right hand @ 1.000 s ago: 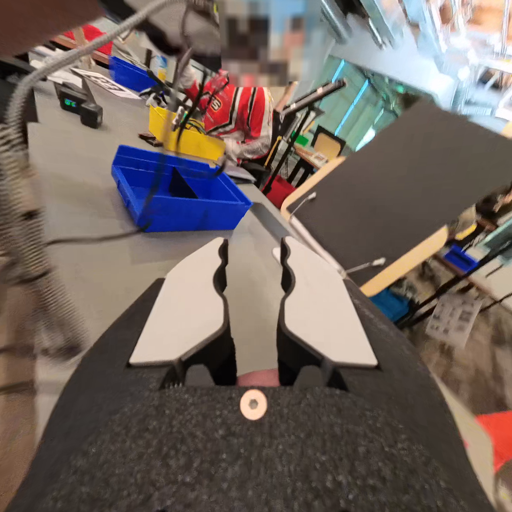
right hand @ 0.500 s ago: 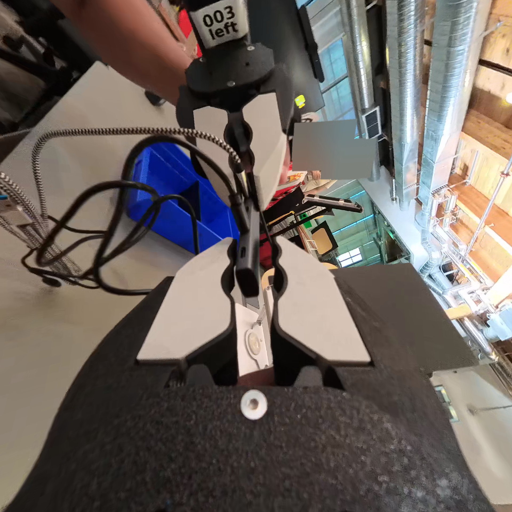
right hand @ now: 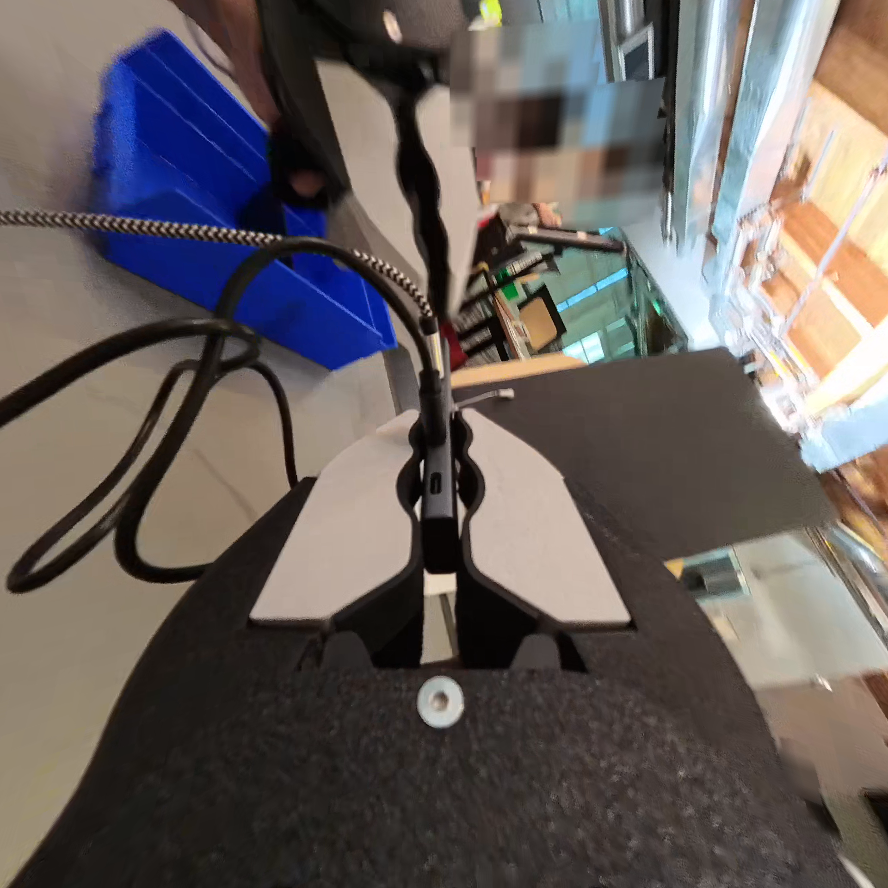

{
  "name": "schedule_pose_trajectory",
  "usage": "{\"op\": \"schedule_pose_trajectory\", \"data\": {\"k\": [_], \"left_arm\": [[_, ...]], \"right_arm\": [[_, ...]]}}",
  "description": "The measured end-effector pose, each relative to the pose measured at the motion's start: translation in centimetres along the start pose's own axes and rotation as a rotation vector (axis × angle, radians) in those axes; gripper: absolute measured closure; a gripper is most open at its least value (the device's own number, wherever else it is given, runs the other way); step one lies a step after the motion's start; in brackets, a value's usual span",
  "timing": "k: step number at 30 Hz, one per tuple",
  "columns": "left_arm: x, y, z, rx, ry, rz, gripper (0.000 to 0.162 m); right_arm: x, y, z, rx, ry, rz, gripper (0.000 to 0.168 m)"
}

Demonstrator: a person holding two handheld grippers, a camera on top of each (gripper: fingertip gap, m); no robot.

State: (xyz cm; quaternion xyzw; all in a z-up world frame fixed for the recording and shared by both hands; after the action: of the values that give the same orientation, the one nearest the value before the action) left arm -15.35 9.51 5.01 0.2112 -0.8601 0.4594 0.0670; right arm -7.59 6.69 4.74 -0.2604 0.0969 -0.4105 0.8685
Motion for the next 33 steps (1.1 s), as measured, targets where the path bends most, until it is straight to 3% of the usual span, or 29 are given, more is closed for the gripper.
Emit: {"op": "schedule_pose_trajectory", "data": {"k": [2, 6, 10, 14, 17, 21, 27, 33], "left_arm": [[1.4, 2.2, 0.2, 0.222, -0.037, -0.047, 0.152], [3.6, 3.6, 3.8, 0.595, -0.046, 0.041, 0.152], [2.9, 5.2, 6.1, 0.768, -0.076, 0.041, 0.144], [-0.3, 8.5, 8.4, 0.814, -0.027, -0.107, 0.136], [-2.4, 10.0, 10.1, 0.858, 0.040, -0.155, 0.133], [-4.0, 11.4, 10.5, 0.813, -0.016, -0.197, 0.133], [-4.9, 12.3, 10.1, 0.686, -0.172, -0.214, 0.144], [-5.3, 12.4, 9.9, 0.689, -0.175, -0.165, 0.152]], "right_arm": [[-1.4, 2.6, -0.4, -0.006, 0.086, -0.133, 0.158], [-5.0, 6.7, -3.4, 0.006, 0.160, -0.297, 0.158], [-8.4, 8.0, -8.8, 0.031, 0.125, -0.273, 0.158], [-9.1, 8.1, -11.8, -0.022, 0.178, -0.151, 0.158], [-8.6, 7.3, -12.4, 0.103, 0.202, -0.099, 0.158], [-8.3, 7.9, -14.1, 0.166, 0.186, -0.115, 0.158], [-8.7, 7.4, -14.7, 0.154, 0.175, -0.100, 0.159], [-8.9, 8.0, -14.7, 0.125, 0.163, -0.124, 0.158]]}}
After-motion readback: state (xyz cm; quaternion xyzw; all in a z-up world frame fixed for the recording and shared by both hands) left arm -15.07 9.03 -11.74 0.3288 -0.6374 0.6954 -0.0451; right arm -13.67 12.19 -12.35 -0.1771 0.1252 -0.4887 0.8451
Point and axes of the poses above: each gripper's, where its closed fingertips meet, x back along the fingers, y out of its underside, z = x × y across the jaws, the point moved 2 cm from there along x, back along the fingers, and after that the axes turned 3 degrees about y, right-handed, at the moved point
